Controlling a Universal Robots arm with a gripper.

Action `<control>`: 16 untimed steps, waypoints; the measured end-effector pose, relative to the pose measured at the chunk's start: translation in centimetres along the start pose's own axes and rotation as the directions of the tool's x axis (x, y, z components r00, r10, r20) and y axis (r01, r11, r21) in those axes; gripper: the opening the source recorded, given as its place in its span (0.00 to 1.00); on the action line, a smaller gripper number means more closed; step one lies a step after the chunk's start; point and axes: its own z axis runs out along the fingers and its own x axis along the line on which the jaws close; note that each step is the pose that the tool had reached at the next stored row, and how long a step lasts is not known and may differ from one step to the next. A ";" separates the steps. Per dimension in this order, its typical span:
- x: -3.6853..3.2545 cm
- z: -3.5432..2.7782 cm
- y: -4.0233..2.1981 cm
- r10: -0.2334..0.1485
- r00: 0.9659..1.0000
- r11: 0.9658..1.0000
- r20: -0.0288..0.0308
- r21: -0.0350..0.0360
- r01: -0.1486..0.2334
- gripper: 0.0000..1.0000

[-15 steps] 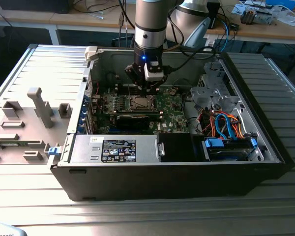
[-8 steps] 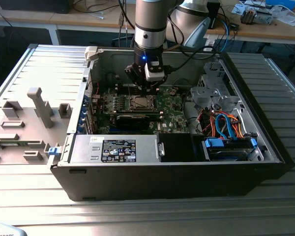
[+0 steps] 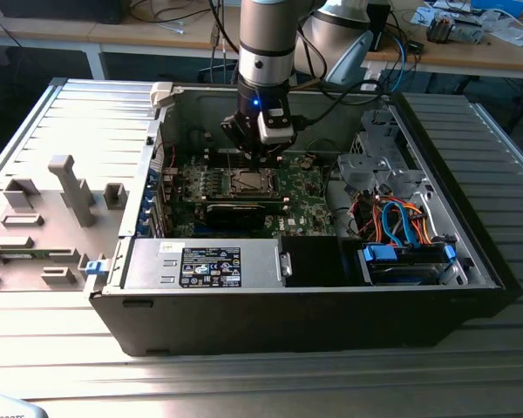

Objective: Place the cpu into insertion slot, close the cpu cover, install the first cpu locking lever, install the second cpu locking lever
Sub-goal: 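Install the first cpu locking lever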

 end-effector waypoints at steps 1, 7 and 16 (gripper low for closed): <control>0.00 0.00 0.00 -0.003 1.000 1.000 0.000 0.000 0.003 0.11; 0.00 0.00 0.00 -0.026 1.000 1.000 0.001 0.000 0.026 0.11; 0.00 0.00 0.00 -0.065 0.998 0.998 0.002 0.000 0.065 0.11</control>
